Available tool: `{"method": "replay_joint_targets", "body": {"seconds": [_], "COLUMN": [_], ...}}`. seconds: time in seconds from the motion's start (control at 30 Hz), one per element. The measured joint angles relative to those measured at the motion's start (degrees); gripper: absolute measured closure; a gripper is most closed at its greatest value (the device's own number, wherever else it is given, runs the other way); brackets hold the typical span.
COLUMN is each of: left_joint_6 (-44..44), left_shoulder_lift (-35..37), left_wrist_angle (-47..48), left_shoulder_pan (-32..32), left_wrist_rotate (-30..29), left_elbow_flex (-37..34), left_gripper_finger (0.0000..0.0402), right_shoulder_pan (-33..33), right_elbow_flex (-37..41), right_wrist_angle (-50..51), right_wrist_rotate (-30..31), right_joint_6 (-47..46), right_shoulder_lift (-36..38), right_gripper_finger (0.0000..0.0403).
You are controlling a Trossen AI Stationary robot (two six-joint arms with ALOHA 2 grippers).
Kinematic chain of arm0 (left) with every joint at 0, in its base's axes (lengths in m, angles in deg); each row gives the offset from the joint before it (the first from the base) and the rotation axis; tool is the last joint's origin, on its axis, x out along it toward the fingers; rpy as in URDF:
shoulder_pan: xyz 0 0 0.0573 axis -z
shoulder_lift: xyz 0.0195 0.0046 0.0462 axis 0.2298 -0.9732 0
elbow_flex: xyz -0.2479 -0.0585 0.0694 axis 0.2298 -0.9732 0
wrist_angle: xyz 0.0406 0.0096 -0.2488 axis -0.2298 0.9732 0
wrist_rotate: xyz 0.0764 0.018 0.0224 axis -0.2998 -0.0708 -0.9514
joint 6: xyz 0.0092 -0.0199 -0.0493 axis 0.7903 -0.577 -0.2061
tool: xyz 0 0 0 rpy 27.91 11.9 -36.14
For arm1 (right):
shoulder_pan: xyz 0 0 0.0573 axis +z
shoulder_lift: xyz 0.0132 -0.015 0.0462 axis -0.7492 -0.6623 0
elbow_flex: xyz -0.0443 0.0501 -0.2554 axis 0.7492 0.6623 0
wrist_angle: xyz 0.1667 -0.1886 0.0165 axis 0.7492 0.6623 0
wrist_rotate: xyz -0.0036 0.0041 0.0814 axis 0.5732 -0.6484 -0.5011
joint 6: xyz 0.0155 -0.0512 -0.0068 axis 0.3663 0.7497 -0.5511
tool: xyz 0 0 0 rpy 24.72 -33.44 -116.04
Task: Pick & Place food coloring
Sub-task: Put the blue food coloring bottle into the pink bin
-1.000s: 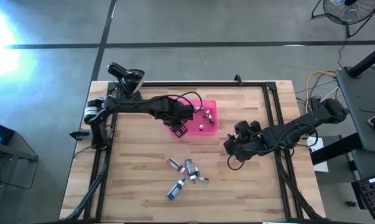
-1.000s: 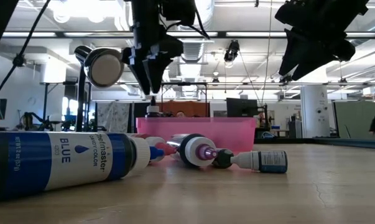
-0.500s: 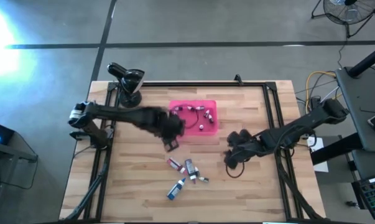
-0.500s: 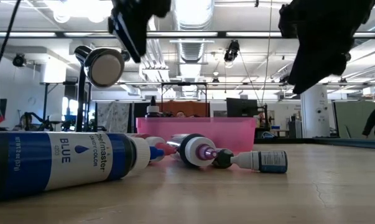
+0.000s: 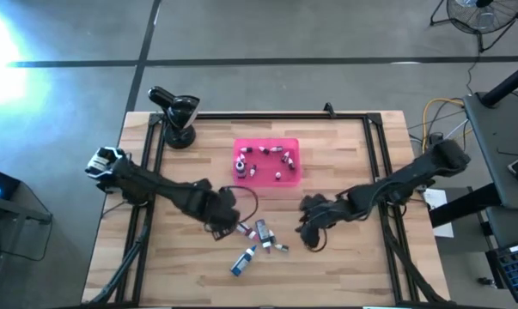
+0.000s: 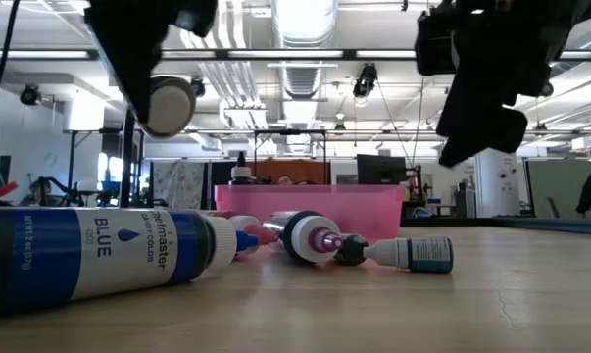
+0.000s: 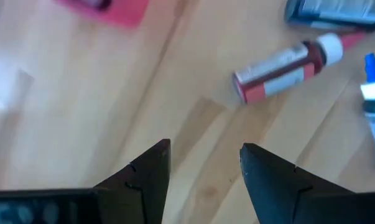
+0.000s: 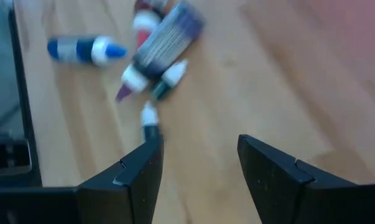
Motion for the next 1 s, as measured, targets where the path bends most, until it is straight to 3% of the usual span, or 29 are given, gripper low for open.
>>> {"method": "replay_joint_targets", "body": {"seconds": [0.2, 0.5, 0.8, 1.0], "left_joint_6": [-11.7, -22.4, -24.3, -24.7], "left_shoulder_lift": [2.1, 3.4, 4.9, 8.0], "left_wrist_angle": [-2.8, -3.2, -5.0, -6.2], "left_shoulder_pan": [4.7, 12.0, 14.7, 15.6], "left_wrist_rotate": [0.2, 0.2, 0.0, 0.0], "left_elbow_flex": [-6.7, -13.0, -18.2, -21.1], "left_gripper_finger": [0.0232, 0.0232, 0.0232, 0.0232], "right_shoulder_pan": [3.0, 6.4, 6.7, 6.7], "right_elbow_flex": [-8.0, -20.7, -29.3, -30.7], "right_wrist_angle": [0.6, 6.7, 12.4, 13.8], "right_wrist_rotate": [-3.0, 1.7, 4.4, 4.3], "right_joint_6": [6.3, 16.4, 11.7, 7.2], "right_shoulder_lift": [-11.3, -24.9, -33.1, -34.6], "right_gripper_finger": [0.0202, 0.0202, 0.0203, 0.0240]}}
